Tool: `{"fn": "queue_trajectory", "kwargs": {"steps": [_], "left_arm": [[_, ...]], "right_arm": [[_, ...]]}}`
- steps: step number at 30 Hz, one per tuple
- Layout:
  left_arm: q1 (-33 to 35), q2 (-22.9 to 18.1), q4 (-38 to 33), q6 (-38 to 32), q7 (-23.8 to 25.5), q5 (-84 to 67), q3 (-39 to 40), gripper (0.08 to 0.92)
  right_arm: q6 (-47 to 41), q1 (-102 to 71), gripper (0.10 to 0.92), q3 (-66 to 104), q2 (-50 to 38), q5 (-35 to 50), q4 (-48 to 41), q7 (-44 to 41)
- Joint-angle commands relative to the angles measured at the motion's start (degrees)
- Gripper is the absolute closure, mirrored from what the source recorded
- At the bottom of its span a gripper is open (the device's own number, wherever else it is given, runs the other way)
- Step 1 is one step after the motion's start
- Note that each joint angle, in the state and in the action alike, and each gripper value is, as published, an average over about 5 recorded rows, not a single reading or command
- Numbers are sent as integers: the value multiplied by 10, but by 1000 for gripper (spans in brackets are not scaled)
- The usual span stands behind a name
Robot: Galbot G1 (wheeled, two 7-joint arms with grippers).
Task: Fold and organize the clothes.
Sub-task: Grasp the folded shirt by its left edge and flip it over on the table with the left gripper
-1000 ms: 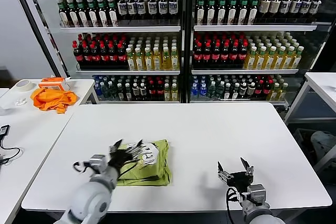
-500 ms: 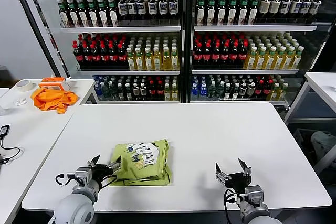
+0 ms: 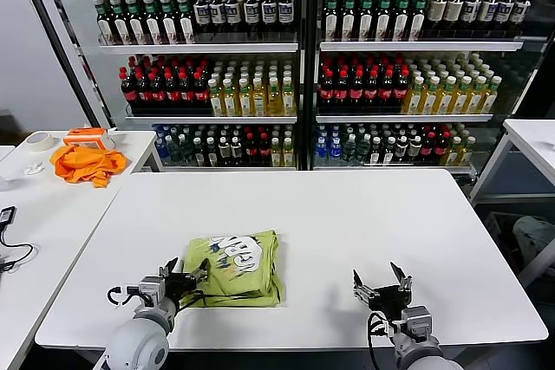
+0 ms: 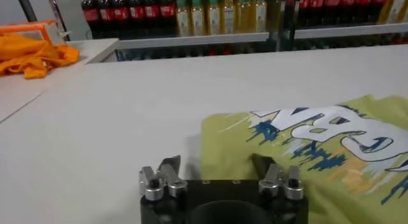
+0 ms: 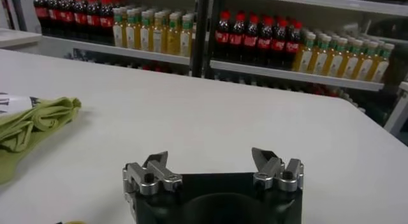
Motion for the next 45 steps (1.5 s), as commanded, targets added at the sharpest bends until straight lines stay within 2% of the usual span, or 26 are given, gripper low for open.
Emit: {"fn": "queue_trajectory", "kwargs": {"steps": [1,9,15,18,22,29,31,33,34,36,39,42,45], "left_arm": [[1,-3,12,2,-4,-11,13,398],[17,-11,9,2,1,-14,16,632],[9,11,-21,-1,36,50,-5,805],[2,50,-59,13,51,73,-55,879],[14,124,-94,37,63,36,-165,900],[137,285,-58,43,129,-42,-398,899],[160,316,-46,44,145,-61,-430,899],[159,329,-46,44,148,-83,-430,899],[153,327,-56,44,146,-91,-416,899],[131,298,-92,45,137,-100,-352,899],[96,220,-158,45,120,-81,-207,899],[77,139,-194,44,116,-9,-69,899],[59,84,-198,44,118,49,7,899]], "right_arm": [[0,3,203,-1,0,0,-2,0],[-1,7,203,-3,-2,0,0,0],[-1,5,203,3,-6,1,4,0],[-1,3,203,7,-6,1,7,0],[0,3,203,9,-6,2,8,-1],[1,16,203,-4,-4,2,6,-1],[1,19,203,-7,-2,1,6,-1],[1,18,203,-8,0,1,8,-1],[1,16,203,-8,0,1,10,-1],[2,12,203,-7,0,0,13,-2],[1,5,203,-2,-2,0,18,-2],[1,-5,203,9,-7,0,25,-1],[1,-16,203,21,-11,-1,31,-1]]}}
